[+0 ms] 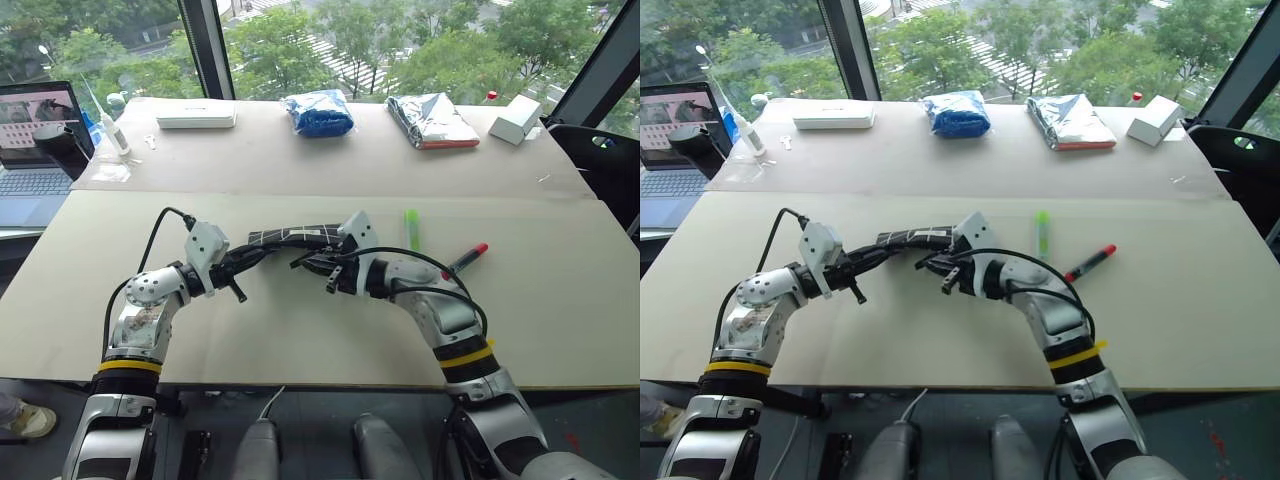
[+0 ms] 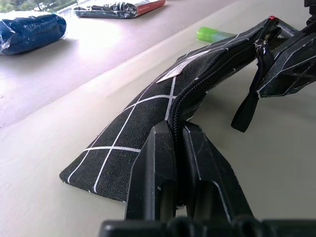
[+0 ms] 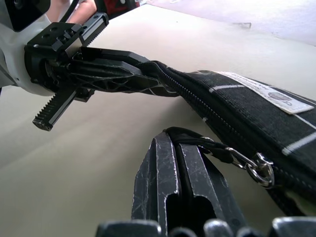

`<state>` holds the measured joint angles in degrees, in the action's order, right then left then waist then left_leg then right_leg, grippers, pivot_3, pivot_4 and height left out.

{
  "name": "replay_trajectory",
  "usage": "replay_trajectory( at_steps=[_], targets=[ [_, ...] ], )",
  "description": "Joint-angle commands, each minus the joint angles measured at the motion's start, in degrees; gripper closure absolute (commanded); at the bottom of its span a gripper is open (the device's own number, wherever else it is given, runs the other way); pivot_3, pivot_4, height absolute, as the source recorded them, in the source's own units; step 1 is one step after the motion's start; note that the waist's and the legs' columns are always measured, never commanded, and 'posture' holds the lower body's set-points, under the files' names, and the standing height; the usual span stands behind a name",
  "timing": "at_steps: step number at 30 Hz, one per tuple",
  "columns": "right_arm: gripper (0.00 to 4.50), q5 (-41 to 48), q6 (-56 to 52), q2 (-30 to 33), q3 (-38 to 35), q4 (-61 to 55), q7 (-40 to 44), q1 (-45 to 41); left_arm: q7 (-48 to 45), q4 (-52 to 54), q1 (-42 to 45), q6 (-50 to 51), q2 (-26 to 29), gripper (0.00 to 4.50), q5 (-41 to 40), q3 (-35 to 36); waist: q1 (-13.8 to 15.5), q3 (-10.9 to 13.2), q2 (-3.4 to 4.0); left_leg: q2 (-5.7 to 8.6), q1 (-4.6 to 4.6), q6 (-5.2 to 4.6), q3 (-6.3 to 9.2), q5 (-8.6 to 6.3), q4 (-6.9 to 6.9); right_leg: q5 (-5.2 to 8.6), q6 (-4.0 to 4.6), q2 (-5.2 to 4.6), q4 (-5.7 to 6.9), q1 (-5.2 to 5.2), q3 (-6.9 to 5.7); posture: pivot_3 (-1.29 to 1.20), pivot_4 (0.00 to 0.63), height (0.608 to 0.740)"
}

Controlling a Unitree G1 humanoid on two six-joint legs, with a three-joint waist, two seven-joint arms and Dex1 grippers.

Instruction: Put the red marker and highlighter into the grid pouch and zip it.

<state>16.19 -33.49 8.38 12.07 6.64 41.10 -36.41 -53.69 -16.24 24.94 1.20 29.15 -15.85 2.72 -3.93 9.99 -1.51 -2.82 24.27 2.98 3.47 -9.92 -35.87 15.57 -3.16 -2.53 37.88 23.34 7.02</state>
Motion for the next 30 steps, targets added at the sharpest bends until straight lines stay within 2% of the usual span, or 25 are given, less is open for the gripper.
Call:
replay_trajectory(
  at_steps=[1, 6, 16, 20, 27, 29, 30],
  targets=[
    [4.48, -0.5, -0.3, -3.5, 1.0, 1.1, -2.1, -3.6, -0.4, 0.5, 1.6, -1.1, 0.0, 4.5, 0.1, 0.0, 0.0, 0.0, 0.0, 0.0, 0.0, 0.0, 0.0, 0.0, 0.0, 0.0, 0.0, 0.0, 0.0, 0.0, 0.0, 0.0, 0.15, 0.74],
    [4.48, -2.8, 0.6, -6.7, 1.4, 5.6, -5.2, -6.4, -0.8, 0.0, 2.0, -1.2, -0.2, 4.5, 0.1, -0.4, 0.1, 0.0, 0.0, 0.0, 0.0, 0.0, 0.0, 0.0, 0.0, 0.0, 0.0, 0.0, 0.0, 0.0, -0.01, 0.0, 0.15, 0.74],
    [4.48, -4.4, 2.1, -9.9, 1.7, 7.5, -5.7, -8.0, -1.2, -0.9, 2.7, -1.6, -0.5, 4.5, 0.4, -0.8, 0.0, 0.0, 0.0, 0.0, 0.01, 0.0, 0.01, 0.0, 0.01, 0.0, 0.01, 0.0, 0.01, 0.01, -0.02, 0.0, 0.15, 0.74],
    [3.45, -4.1, 2.4, -9.9, 1.0, 7.1, -5.3, -7.6, -1.1, -1.1, 2.9, -1.7, -0.7, 4.5, 0.4, -0.9, 0.0, 0.0, 0.0, 0.0, 0.01, 0.0, 0.01, 0.0, 0.01, 0.0, 0.01, 0.0, 0.01, 0.01, -0.02, 0.0, 0.15, 0.74],
    [1.03, -0.3, -1.0, -7.6, -1.4, 1.9, -2.2, -6.3, -1.3, -1.7, 2.8, -2.1, -0.9, 4.5, 0.5, -0.9, 0.0, 0.0, 0.0, 0.0, 0.01, 0.0, 0.01, 0.0, 0.0, 0.0, 0.0, 0.0, 0.0, 0.01, -0.02, 0.0, 0.15, 0.74],
    [0.38, 4.4, -4.9, -6.6, -3.3, -1.8, 0.5, -5.3, -1.3, -1.9, 2.9, -2.2, -0.9, 4.5, 0.5, -0.9, 0.0, 0.0, 0.0, -0.01, 0.02, 0.0, 0.01, 0.0, 0.0, 0.0, 0.0, 0.0, 0.01, 0.01, -0.02, 0.0, 0.15, 0.74],
    [0.38, 6.6, -6.4, -5.4, -3.7, -4.3, 2.5, -4.4, -1.3, -2.0, 2.9, -2.3, -0.9, 4.5, 0.5, -0.9, 0.1, 0.0, 0.0, 0.0, 0.02, 0.0, 0.01, 0.0, 0.0, 0.0, 0.0, 0.0, 0.0, 0.01, -0.02, 0.0, 0.15, 0.74]
  ],
)
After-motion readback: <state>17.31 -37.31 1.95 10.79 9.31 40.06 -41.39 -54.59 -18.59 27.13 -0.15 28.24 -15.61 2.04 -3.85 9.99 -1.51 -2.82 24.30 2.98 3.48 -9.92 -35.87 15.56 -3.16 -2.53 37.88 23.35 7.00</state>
